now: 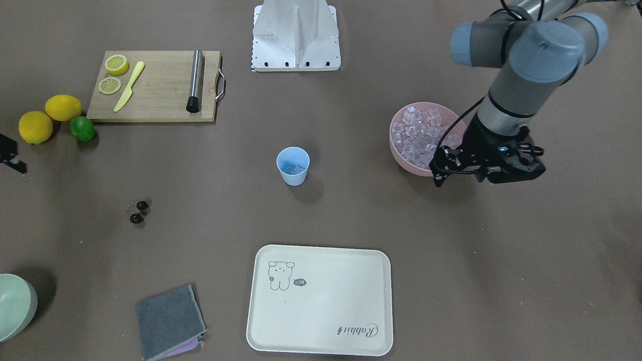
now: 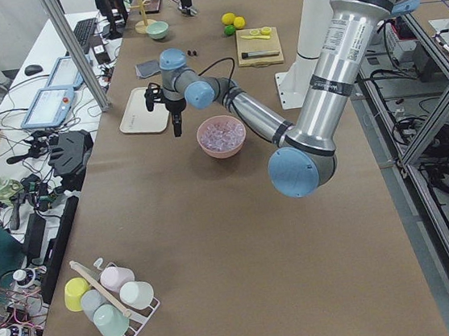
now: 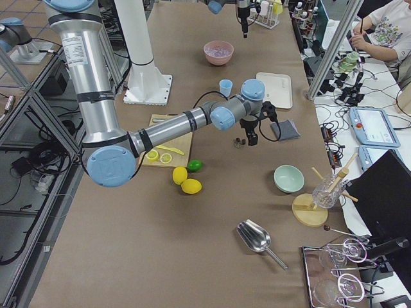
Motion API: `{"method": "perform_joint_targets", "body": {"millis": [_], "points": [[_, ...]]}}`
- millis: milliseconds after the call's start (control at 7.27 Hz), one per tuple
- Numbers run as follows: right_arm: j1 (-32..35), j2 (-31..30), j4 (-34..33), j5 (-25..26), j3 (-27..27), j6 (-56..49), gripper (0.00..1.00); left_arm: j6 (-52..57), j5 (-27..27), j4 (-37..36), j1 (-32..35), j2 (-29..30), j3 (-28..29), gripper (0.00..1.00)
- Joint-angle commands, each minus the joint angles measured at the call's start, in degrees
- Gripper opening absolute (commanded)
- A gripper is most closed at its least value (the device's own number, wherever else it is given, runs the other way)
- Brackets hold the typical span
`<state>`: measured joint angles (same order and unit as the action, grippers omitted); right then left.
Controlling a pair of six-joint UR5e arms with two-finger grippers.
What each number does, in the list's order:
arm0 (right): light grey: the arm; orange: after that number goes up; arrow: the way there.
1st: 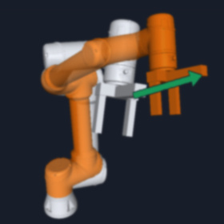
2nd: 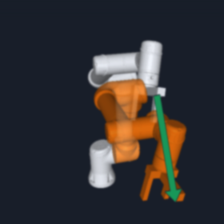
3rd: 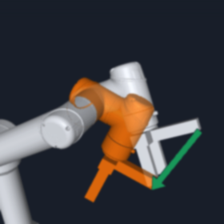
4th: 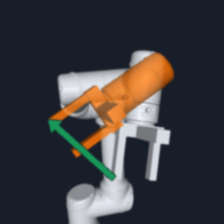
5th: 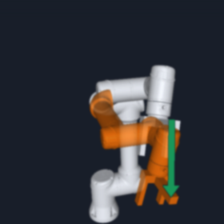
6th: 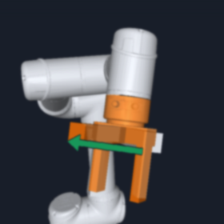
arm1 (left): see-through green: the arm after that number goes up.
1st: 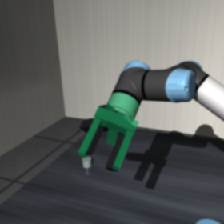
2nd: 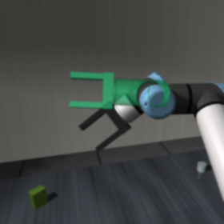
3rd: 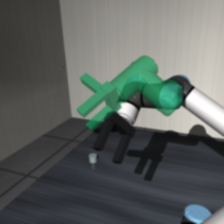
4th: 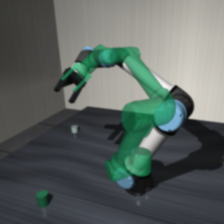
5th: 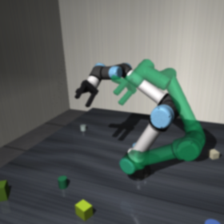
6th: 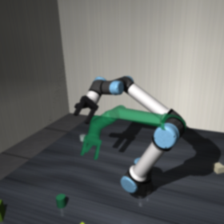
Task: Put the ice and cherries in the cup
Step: 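Withdraw the left arm toward rest while the right gripper moves toward the cherries, then lower the right gripper onto the cherry stems and close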
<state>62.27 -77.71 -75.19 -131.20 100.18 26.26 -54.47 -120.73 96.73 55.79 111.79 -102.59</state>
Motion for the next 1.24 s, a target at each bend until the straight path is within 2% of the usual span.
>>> {"method": "perform_joint_targets", "body": {"millis": [0, 275, 825, 963, 1101], "points": [[-12.3, 3.0, 7.3, 10.5, -3.0, 14.4, 0.99, 3.7, -0.9, 0.7, 1.2, -1.8, -1.1, 0.97], [-16.4, 8.2, 7.7, 14.6, -10.0, 14.6, 0.99, 3.8, -0.5, 0.7, 1.2, -1.9, -1.2, 0.97], [-16.7, 7.7, 8.3, 15.4, -12.5, 14.0, 0.98, 3.6, -0.3, 0.7, 1.0, -1.8, -1.9, 0.97], [-16.7, 6.5, 12.3, 15.5, -13.0, 13.8, 0.98, 3.6, -0.2, 0.7, 1.0, -1.9, -2.0, 0.97], [-16.6, 6.0, 13.4, 15.3, -13.0, 13.6, 0.98, 3.6, -0.2, 0.7, 1.0, -1.9, -1.8, 0.97]]}}
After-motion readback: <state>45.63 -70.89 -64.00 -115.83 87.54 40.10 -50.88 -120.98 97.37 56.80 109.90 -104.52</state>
